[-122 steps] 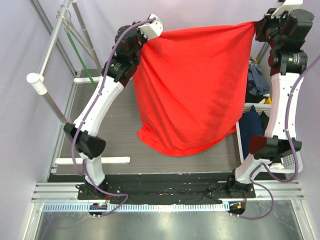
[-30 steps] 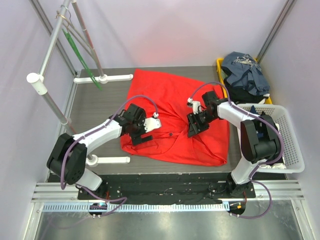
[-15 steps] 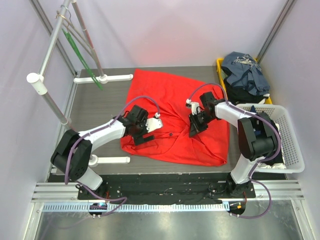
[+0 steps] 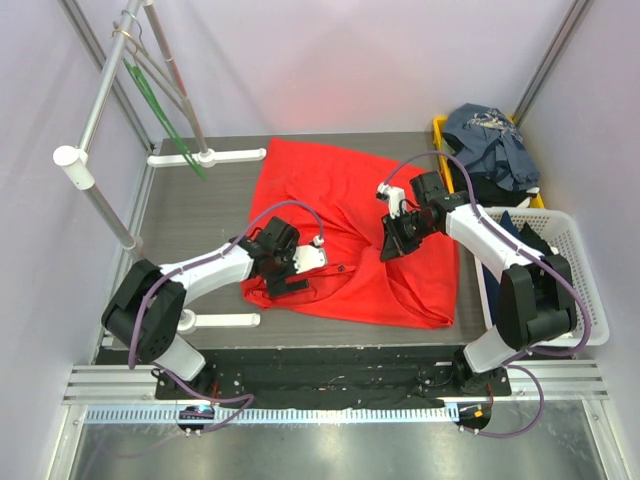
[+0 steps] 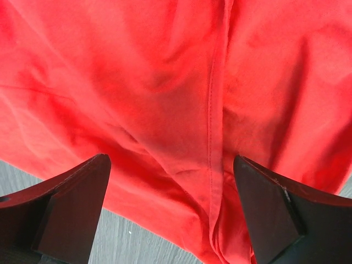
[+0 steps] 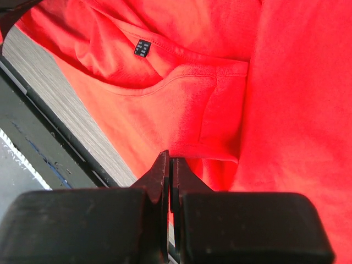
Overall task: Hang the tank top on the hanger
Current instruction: Adjust the tank top at the center of the board.
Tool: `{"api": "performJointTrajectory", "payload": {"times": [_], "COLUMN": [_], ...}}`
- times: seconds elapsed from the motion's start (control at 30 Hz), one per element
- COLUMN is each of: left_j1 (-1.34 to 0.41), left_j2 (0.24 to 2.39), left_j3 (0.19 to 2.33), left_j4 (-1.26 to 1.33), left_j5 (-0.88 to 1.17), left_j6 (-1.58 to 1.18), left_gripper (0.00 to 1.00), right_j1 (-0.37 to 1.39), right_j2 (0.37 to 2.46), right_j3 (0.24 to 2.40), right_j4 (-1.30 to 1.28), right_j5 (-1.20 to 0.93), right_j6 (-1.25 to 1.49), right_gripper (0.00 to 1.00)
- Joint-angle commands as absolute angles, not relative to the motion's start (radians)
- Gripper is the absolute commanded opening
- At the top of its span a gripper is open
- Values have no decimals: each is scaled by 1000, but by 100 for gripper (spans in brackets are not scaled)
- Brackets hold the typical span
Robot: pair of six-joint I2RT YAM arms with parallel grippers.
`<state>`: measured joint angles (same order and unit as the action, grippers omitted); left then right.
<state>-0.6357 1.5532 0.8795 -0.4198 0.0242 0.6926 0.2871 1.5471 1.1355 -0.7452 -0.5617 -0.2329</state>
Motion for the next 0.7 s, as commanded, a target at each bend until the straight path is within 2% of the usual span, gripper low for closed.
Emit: {"api": "performJointTrajectory", "payload": {"times": [0.0,0.07,0.27,0.33,0.37,0.5,0.67], "left_j1": [-640,-640,-640,-640,-640,-640,-641], "left_j2": [1512,1525,1557,1546,1543,1522,1476], "left_j3": [871,861,854,854,854,883,963], "left_j4": [-399,-370,-350,-353,-353,-360,-388], "left_j5": [8,-59,-100,-92,-92,-92,-115], "left_j6": [704,712,721,724,724,723,716], "left_gripper": [97,94,75,64,53,34,33], "right_j1": [291,293,293,293,293,293,293], "right_j2": [1534,1532,1511,1503,1502,1499,1471], "right_j3": [1158,1163,1160,1160,1158,1164,1180], "right_j4": [-761,-759,-759,-761,-761,-767,-784], "right_j5": [-577,-577,-566,-560,-558,-552,-517], "right_j6": [-245,-244,-247,-249,-249,-255,-281], "right_gripper": [1,1,1,1,1,1,1]}}
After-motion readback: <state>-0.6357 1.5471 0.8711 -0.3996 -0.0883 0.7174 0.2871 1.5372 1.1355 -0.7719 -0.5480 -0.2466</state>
